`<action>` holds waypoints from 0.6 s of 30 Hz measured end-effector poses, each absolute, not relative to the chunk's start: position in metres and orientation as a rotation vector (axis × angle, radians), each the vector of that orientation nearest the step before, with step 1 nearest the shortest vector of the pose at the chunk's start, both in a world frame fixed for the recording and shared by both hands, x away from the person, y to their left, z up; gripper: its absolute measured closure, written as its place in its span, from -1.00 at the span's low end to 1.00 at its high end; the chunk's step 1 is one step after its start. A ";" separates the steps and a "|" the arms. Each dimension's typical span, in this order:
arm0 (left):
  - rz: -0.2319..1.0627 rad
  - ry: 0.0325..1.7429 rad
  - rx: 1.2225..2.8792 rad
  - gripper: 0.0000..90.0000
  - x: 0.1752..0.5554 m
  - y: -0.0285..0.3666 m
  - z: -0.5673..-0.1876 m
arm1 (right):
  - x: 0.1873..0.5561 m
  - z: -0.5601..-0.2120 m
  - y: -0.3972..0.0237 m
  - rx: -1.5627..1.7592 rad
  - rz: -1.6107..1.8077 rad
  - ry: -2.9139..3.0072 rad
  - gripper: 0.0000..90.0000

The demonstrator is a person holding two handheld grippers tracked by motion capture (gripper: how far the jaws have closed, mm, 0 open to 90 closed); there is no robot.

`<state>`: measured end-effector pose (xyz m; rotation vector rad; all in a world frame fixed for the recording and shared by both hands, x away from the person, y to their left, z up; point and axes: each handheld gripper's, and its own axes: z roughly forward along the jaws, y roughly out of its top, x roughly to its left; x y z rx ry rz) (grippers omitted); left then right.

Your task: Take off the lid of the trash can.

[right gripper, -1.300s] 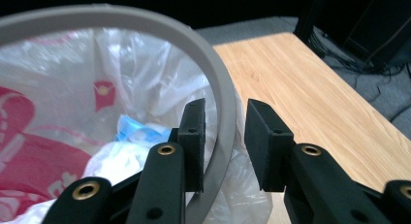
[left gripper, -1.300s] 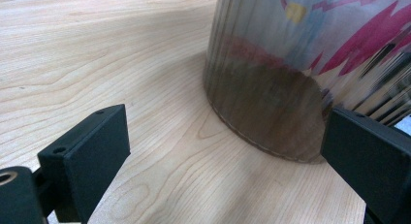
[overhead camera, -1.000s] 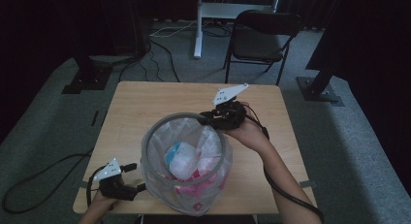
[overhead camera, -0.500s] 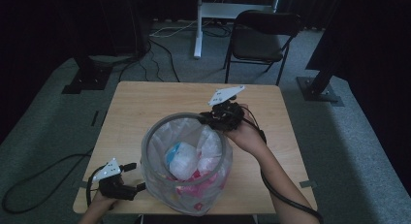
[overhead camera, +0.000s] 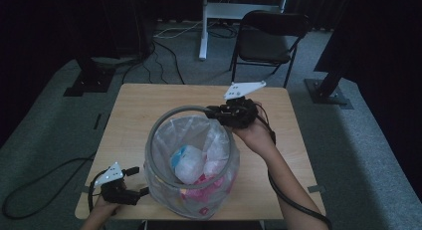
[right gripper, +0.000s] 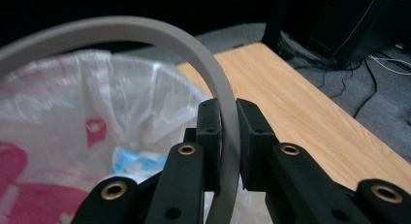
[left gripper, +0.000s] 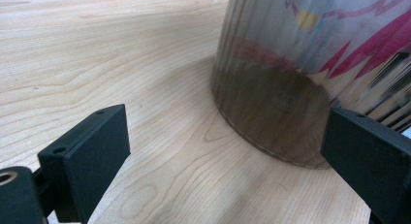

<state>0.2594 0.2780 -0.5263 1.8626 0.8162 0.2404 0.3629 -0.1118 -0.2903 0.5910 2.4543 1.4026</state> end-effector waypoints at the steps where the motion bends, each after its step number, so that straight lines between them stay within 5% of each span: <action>1: 0.241 0.816 1.862 -0.92 0.260 0.278 -0.526 | 0.363 -0.288 -0.114 0.598 1.413 2.443 0.81; 18: 0.238 0.820 1.866 -0.92 0.260 0.277 -0.527 | 0.356 -0.259 -0.149 0.748 1.559 2.253 0.84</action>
